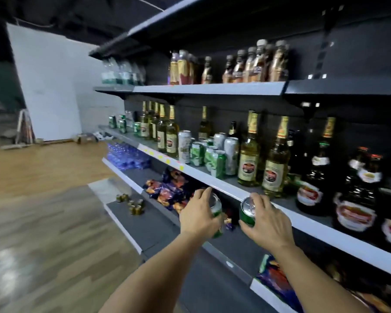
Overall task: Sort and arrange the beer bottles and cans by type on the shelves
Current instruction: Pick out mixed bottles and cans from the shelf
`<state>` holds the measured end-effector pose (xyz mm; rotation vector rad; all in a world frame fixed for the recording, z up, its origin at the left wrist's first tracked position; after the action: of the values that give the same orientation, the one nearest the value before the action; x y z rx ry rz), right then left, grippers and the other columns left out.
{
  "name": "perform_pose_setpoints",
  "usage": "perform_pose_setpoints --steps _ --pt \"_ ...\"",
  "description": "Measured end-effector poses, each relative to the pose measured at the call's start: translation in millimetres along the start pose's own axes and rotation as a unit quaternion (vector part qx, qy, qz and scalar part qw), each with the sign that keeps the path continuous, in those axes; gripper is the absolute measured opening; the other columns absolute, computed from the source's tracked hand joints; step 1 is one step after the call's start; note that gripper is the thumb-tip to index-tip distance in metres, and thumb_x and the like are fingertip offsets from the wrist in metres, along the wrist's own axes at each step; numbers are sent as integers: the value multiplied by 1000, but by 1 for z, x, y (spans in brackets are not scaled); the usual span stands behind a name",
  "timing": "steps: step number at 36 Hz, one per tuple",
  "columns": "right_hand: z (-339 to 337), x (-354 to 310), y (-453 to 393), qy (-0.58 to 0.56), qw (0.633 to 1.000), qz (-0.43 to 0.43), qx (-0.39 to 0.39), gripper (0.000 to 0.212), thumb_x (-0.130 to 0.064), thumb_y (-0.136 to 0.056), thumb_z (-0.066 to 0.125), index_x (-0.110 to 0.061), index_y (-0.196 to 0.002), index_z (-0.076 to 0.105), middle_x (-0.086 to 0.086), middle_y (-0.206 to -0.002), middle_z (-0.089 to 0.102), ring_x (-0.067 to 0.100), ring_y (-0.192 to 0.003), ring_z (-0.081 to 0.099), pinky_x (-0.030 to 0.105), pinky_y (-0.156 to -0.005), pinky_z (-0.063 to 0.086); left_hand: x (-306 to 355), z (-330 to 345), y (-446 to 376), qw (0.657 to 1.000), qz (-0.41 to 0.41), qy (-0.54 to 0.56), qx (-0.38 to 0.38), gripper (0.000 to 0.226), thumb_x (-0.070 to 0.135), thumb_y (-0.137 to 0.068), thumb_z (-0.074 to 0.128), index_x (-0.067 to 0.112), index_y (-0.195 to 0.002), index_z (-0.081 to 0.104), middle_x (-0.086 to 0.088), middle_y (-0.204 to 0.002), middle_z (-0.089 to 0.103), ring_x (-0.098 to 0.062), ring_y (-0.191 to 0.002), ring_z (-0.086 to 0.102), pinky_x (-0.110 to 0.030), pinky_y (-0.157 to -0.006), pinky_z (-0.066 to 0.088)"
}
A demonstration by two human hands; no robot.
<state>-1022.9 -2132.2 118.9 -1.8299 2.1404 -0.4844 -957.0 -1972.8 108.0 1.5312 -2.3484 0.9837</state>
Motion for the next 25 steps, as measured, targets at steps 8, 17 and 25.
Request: perform_pose_setpoints --steps 8,17,25 --pt "49 -125 -88 -47 998 -28 -22 74 -61 -87 50 -21 -143 23 0 -137 40 21 -114 55 31 -84 43 -134 -33 -43 998 -54 -20 20 64 45 -82 58 40 -141 34 14 -131 42 -14 -115 52 -28 -75 46" --pt "113 -199 -204 -101 994 -45 -13 75 -61 -85 53 -22 -141 24 0 -136 43 20 -125 42 31 -92 42 -240 -32 -133 992 -117 -16 39 43 37 -79 62 31 -119 48 11 -117 48 -18 -103 56 -30 -71 46" --pt "144 -251 -334 -155 983 -100 2 76 -55 -85 58 -20 -142 23 1 -141 40 20 -127 41 33 -94 42 -300 -38 -249 990 -129 -36 52 32 30 -78 62 31 -107 48 10 -112 48 -19 -96 56 -29 -65 44"
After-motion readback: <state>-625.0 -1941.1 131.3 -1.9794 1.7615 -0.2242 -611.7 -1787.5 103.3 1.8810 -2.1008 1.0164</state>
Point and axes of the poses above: each hand's wrist, its own y-axis away from the middle knuckle, its own z-axis out of the palm, x = y × z, the point moved 6 cm from there along -y, towards the middle knuckle
